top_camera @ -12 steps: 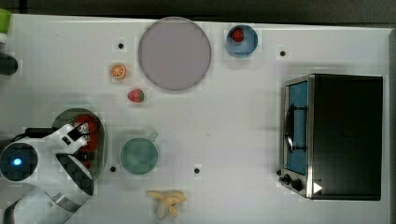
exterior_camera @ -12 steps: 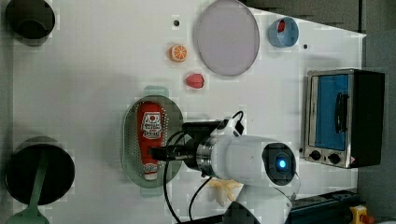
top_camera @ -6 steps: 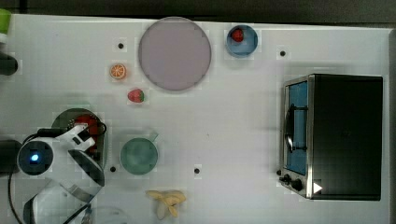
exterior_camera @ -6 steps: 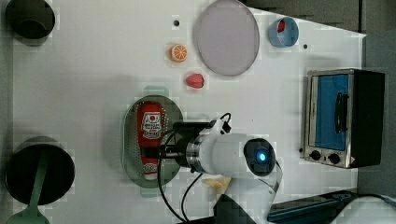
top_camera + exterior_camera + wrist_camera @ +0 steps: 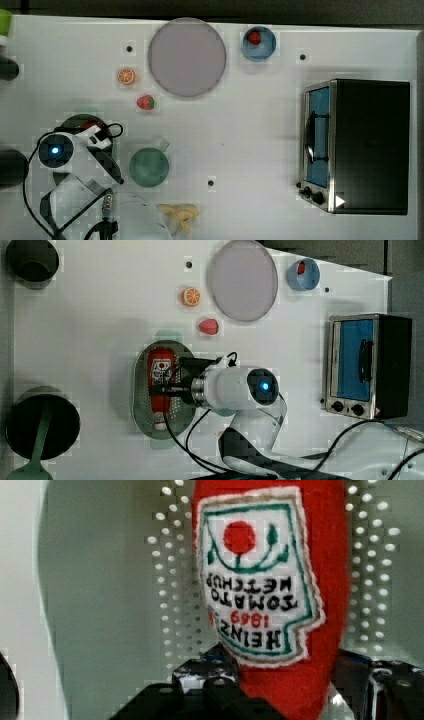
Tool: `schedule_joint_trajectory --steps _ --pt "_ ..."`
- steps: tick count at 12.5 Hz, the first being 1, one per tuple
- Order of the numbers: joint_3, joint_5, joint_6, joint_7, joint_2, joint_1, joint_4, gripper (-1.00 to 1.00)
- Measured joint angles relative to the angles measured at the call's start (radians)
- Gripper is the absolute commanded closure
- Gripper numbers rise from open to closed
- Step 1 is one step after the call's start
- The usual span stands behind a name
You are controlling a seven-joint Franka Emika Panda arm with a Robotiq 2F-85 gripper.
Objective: Pick ketchup from strainer and place it on the table
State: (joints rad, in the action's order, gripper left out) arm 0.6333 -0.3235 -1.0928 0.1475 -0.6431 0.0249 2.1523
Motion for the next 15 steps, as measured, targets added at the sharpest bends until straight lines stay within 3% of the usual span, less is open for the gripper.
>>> schedule_joint_trajectory --steps 3,6,8,12,15 --pt "-0.003 -0.022 -0.005 0.009 -0.003 0.022 -0.018 -0.13" --pt "0.014 -0.014 0.101 0.014 0.054 0.03 -0.01 -0.13" --pt "0.017 0.021 0.182 0.014 0.147 0.03 0.01 -0.13" --pt "0.055 0.197 0.261 0.014 0.399 0.001 -0.014 -0.13" --pt "0.068 0.212 0.417 -0.024 0.543 -0.041 -0.088 -0.13"
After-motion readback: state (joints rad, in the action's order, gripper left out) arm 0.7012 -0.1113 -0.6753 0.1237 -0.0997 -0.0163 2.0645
